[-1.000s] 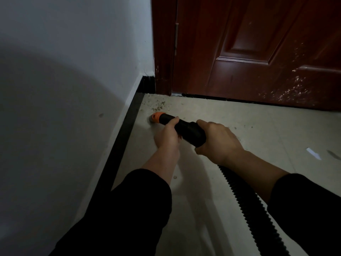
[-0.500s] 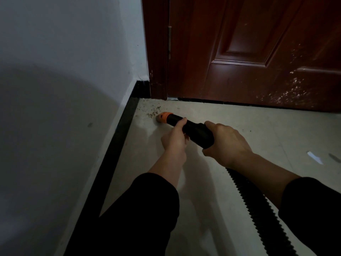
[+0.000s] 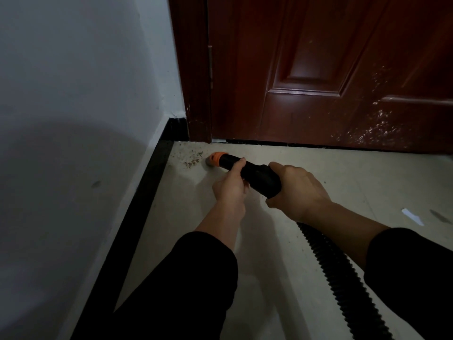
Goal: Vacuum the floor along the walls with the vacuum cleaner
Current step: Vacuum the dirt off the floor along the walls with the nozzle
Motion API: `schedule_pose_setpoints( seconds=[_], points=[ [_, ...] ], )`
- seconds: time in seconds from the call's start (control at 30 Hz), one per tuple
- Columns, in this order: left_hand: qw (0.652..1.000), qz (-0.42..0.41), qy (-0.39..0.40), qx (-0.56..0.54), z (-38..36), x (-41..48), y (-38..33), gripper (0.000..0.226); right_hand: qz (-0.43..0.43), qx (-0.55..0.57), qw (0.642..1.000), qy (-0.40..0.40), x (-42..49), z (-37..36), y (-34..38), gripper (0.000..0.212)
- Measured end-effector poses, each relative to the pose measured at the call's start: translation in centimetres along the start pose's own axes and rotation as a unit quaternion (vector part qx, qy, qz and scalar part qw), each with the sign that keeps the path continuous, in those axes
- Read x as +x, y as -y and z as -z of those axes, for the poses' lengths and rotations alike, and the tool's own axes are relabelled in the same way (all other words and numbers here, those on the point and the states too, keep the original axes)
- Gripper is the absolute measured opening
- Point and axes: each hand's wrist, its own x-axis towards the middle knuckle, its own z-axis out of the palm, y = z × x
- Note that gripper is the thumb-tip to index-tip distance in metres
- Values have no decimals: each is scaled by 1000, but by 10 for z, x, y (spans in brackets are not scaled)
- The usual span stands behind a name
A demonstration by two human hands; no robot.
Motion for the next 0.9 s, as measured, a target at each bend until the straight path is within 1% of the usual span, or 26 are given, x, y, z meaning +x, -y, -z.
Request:
schedule_pose_setpoints(
  seconds=[0.23,0.57,0.9],
  points=[
    [1000,-10,23,-12,-2,19,-5,38,2,6,1000,-11,16,-6,-2,47],
    [999,-31,30,14,-6,45,-15,42,1,20,1000,-19,40,-12,-2,45],
    [998,-40,33,22,-5,64,-29,39,6,25,999,-20,62,-16,4,47]
  ],
)
